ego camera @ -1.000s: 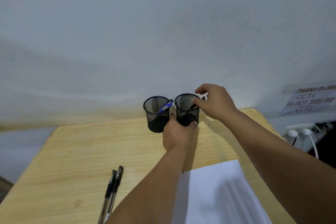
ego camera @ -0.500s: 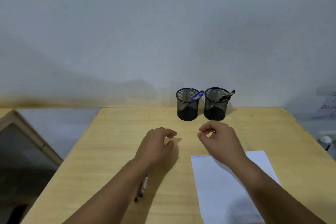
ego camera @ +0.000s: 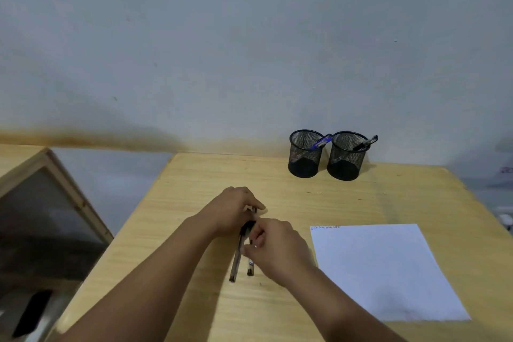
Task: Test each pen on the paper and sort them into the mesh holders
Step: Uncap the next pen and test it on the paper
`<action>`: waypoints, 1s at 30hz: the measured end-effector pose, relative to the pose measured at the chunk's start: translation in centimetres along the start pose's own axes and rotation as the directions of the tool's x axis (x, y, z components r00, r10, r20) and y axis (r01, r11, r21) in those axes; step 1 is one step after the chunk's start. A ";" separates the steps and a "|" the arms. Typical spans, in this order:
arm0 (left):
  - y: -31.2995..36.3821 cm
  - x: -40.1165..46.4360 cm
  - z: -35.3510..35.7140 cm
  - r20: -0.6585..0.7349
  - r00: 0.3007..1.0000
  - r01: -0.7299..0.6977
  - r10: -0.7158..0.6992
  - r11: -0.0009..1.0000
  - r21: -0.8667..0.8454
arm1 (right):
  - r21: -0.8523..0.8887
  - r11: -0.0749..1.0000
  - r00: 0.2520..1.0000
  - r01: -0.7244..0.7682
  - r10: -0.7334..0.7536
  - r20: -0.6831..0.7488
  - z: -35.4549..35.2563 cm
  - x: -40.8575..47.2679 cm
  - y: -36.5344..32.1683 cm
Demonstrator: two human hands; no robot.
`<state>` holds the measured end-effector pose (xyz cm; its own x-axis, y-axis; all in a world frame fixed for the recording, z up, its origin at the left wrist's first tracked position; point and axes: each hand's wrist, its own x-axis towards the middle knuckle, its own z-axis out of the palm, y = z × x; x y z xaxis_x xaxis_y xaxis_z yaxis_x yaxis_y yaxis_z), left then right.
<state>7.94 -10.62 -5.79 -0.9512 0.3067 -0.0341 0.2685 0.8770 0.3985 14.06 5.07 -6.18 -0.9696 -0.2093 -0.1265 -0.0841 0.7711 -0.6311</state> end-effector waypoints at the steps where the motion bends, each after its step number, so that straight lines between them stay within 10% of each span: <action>1: -0.2 0.0 0.0 -0.004 1.000 0.007 -0.007 1.000 -0.015 | -0.006 1.000 1.000 0.004 -0.004 0.003 0.1 -0.1 -0.1; 14: 1.7 -1.6 -1.7 -0.105 0.991 -0.108 0.088 0.974 -0.198 | 0.148 0.989 0.996 0.027 -0.014 -0.092 -6.4 -1.5 3.8; 30: 10.4 -0.6 2.6 -0.285 0.943 -0.261 0.174 0.916 -0.305 | -0.186 0.955 0.970 0.232 -0.242 -0.031 -13.4 -2.4 8.5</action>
<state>11.65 -0.71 -4.05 -0.8934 0.3362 0.2981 0.4477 0.6102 0.6536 12.56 20.24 -0.98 -0.9272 -0.3708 0.0536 -0.3480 0.7993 -0.4899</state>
